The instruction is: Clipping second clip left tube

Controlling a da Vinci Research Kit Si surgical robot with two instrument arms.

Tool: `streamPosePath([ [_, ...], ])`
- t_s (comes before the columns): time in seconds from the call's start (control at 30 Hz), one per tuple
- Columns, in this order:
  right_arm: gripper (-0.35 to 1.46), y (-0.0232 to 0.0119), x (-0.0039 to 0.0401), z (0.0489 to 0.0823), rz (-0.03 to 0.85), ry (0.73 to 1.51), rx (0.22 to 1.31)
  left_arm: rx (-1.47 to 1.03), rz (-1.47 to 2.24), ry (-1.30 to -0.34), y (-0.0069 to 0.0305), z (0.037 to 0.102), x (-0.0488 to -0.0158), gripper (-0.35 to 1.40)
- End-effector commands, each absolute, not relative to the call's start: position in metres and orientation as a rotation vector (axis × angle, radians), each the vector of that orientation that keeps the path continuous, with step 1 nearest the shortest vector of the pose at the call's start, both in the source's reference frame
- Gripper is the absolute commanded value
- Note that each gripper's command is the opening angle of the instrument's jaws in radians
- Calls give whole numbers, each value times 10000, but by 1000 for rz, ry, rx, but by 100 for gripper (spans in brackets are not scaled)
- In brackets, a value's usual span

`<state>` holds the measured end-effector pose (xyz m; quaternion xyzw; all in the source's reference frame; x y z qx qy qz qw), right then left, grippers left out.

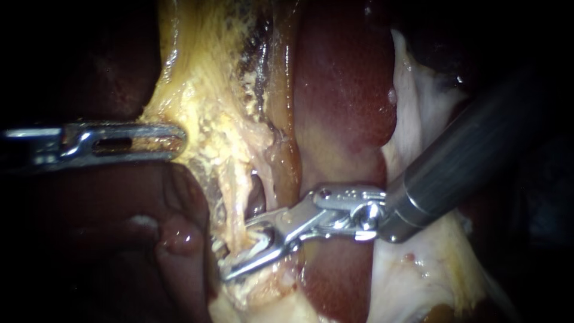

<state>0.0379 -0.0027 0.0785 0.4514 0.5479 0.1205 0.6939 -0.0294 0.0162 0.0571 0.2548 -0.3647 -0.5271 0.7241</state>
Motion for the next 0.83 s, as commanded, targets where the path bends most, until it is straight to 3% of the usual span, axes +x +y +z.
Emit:
streamPosePath([
  [0.03,24,-27,377,785,270,1224,1006,562,-1163,-805,162,571,-294,-35],
  [0.13,-28,-26,372,784,270,1224,1005,562,-1163,-805,162,571,-294,-35],
  [0.17,-35,-25,370,784,279,1225,997,563,-1163,-805,162,570,-294,-35],
  [0.83,-35,-21,366,785,297,1226,989,562,-1163,-805,162,570,-294,-35],
])
